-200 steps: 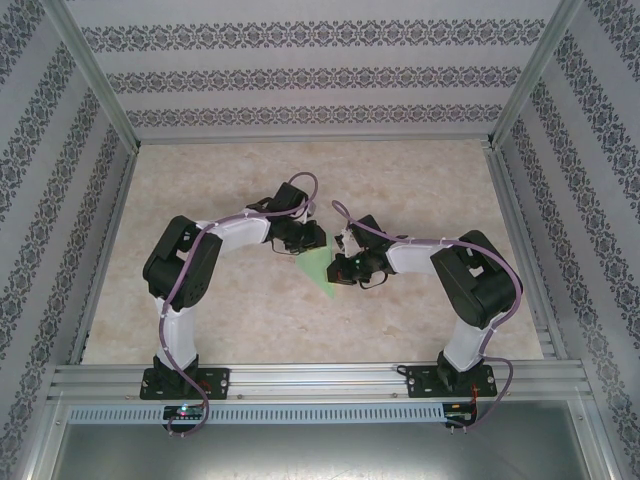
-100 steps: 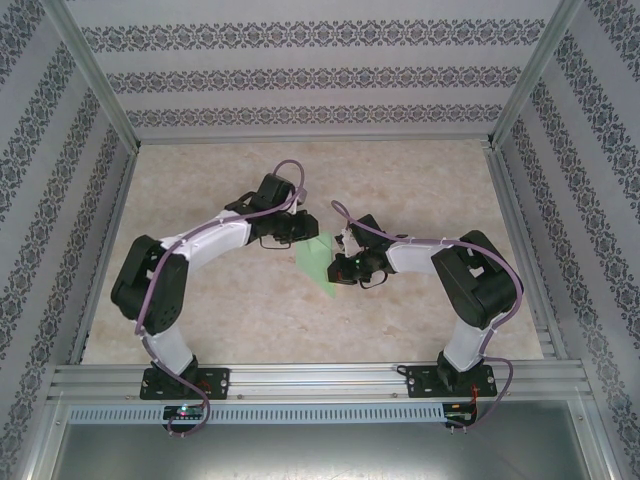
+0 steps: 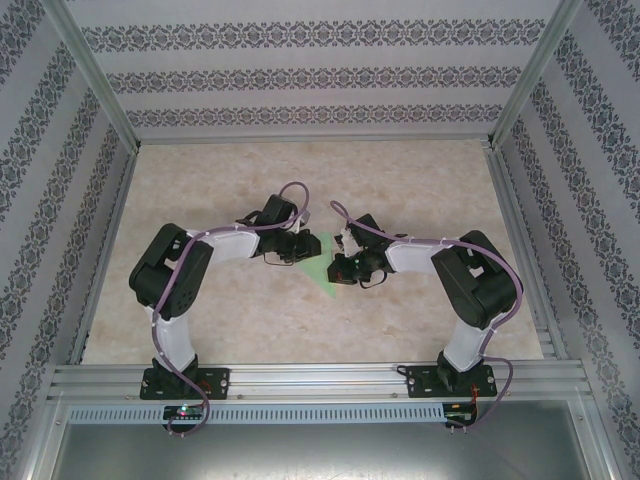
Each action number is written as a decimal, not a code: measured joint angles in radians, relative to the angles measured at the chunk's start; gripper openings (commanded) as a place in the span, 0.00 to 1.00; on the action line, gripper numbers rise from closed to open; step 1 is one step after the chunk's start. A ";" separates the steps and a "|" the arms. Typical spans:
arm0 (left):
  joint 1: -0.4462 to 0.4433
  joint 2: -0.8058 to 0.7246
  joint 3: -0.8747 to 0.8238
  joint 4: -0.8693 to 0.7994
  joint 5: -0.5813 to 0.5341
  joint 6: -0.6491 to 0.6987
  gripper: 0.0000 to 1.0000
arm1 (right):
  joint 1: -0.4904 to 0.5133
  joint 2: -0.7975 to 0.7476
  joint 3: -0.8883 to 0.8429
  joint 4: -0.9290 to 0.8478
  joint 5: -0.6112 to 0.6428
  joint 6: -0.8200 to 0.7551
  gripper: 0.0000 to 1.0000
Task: Fold a paper plane with a square sheet of paper (fold left side to right side)
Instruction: Fourth fold the wing at the center of the table.
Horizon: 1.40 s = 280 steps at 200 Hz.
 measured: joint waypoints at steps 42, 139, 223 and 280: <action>0.000 0.068 0.037 0.016 0.009 0.001 0.20 | 0.000 0.000 0.001 -0.003 0.002 -0.003 0.00; 0.037 0.114 0.079 0.033 0.005 0.036 0.20 | 0.000 -0.005 0.003 -0.018 0.015 -0.011 0.00; 0.113 0.200 0.198 -0.005 0.032 0.077 0.20 | 0.000 -0.005 0.007 -0.029 0.018 -0.026 0.00; 0.160 0.223 0.263 -0.088 0.015 0.139 0.20 | 0.000 -0.005 0.007 -0.030 0.019 -0.027 0.00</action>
